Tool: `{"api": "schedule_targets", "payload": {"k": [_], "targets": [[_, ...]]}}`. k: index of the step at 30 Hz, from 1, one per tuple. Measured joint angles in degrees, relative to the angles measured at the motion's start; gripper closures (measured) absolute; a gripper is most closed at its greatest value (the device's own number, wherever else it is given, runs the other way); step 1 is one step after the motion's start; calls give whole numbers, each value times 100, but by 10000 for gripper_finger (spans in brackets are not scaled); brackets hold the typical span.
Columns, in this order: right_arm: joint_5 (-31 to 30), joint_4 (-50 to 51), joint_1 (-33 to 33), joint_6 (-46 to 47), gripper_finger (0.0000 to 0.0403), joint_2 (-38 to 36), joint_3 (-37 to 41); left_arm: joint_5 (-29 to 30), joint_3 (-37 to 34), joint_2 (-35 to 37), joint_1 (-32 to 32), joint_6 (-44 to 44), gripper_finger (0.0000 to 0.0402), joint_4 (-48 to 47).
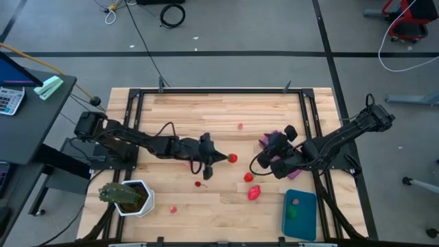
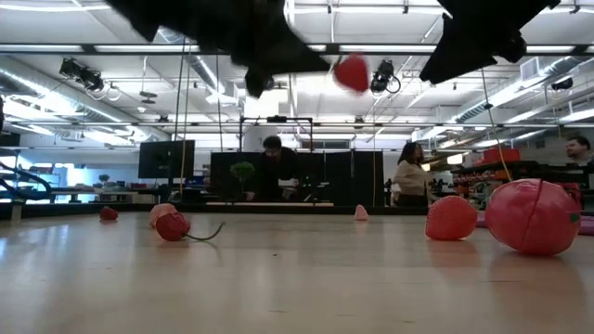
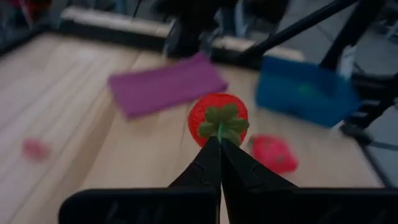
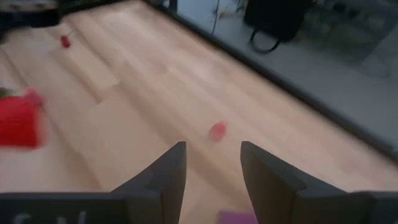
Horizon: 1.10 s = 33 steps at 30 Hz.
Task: Pick and placing Produce into tupperware
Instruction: Put the red strawberry into the blue bin
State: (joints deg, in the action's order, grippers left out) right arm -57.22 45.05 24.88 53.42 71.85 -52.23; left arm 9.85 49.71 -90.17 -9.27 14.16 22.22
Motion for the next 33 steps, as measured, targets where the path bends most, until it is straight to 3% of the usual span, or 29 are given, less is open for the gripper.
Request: {"api": "schedule_targets", "payload": {"k": [6, 9, 13, 21, 26, 33], "targets": [[-245, 94, -44, -605, 243, -354, 0, -1, 1492, -527, -297, -796, 400, -1052], [-339, 226, -52, -839, 243, -845, 0, -92, 2322, -1110, -380, -1031, 400, -1725], [-469, 376, -61, -1109, 243, -1790, 0, -530, 3263, -2003, -386, -1272, 400, -1870], [300, 645, -72, -1114, 243, -3338, -4, -1444, 5323, -3573, -379, -1547, 400, -1918], [375, 760, -72, -1101, 243, -3423, -4, -1499, 6702, -4531, -503, -1786, 400, -2173], [388, 770, -72, -1101, 243, -2971, -2, -1513, 8468, -5759, -641, -1967, 400, -3366]]}}
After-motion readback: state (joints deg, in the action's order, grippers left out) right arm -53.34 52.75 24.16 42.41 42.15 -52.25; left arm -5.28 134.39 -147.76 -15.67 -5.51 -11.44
